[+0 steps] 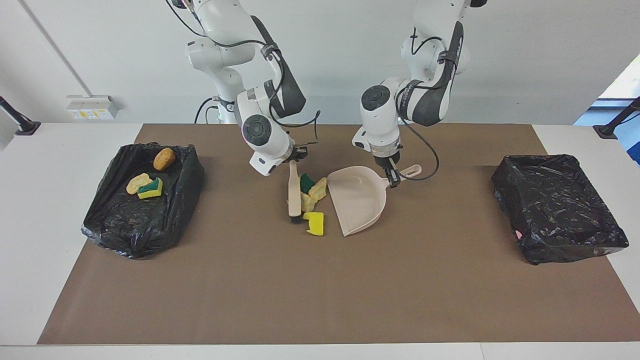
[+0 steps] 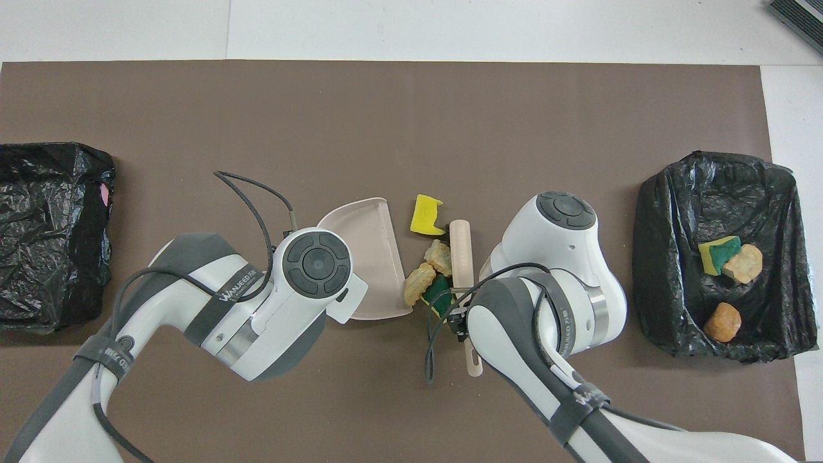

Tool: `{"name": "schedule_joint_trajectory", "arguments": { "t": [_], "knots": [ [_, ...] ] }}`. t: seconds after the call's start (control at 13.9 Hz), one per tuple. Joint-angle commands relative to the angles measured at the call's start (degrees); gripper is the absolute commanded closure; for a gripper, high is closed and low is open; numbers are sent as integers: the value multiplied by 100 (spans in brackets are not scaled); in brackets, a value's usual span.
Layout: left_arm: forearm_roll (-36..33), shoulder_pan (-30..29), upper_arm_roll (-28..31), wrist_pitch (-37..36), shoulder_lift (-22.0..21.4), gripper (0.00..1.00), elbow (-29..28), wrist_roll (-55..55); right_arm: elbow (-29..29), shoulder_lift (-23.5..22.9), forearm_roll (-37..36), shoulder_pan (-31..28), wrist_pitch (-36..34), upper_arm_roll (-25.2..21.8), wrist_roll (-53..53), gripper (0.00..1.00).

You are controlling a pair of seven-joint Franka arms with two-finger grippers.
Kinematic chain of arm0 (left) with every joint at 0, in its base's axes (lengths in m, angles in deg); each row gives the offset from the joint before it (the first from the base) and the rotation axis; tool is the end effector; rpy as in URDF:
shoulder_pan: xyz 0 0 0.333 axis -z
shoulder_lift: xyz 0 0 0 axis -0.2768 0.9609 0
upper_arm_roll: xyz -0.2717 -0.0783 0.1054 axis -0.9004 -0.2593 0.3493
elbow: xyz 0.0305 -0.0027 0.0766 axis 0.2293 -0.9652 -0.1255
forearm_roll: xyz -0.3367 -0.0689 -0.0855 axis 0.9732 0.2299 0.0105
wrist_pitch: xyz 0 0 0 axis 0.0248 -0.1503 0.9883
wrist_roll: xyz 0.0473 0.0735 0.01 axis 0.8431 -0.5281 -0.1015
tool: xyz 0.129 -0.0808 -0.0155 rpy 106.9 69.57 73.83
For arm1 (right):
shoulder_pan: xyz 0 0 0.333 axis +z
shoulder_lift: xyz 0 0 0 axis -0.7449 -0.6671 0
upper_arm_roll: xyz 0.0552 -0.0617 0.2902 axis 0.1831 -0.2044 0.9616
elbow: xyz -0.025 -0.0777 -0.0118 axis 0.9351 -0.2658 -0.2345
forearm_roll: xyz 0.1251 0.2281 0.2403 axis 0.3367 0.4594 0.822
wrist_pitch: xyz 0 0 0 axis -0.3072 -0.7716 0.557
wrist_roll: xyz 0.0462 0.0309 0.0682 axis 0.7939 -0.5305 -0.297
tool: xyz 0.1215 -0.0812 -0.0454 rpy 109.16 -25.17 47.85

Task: Sweep and dump trash in bin
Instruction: 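Sweep the sponge pieces toward the dustpan with the right gripper's brush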

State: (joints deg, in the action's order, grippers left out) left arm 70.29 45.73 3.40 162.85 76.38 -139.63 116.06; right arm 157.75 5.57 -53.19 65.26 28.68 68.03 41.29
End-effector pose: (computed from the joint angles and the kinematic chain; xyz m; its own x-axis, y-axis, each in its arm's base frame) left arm 0.4439 -0.2626 0.3314 0.1371 -0.9507 -0.2782 -0.9890 -0.1159 -0.0914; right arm 0.4180 0.2641 0.3081 0.8838 0.0917 -0.4589 -0.0333 -0.9658 -0.2571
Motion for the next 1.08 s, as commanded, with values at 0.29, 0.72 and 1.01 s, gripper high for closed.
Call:
{"name": "schedule_joint_trajectory", "arguments": {
  "t": [0.29, 0.72, 1.01],
  "knots": [
    [-99, 75, 34, 268, -208, 100, -377, 25, -59, 69, 1897, 231, 6, 44, 64, 100],
    [-64, 14, 34, 356, -200, 100, -403, -36, -612, 597, 550, -462, -1223, -70, 170, 100],
    [-55, 5, 34, 356, -191, 100, -403, -98, -718, 439, -1561, -498, -593, -35, -197, 100]
  ]
}}
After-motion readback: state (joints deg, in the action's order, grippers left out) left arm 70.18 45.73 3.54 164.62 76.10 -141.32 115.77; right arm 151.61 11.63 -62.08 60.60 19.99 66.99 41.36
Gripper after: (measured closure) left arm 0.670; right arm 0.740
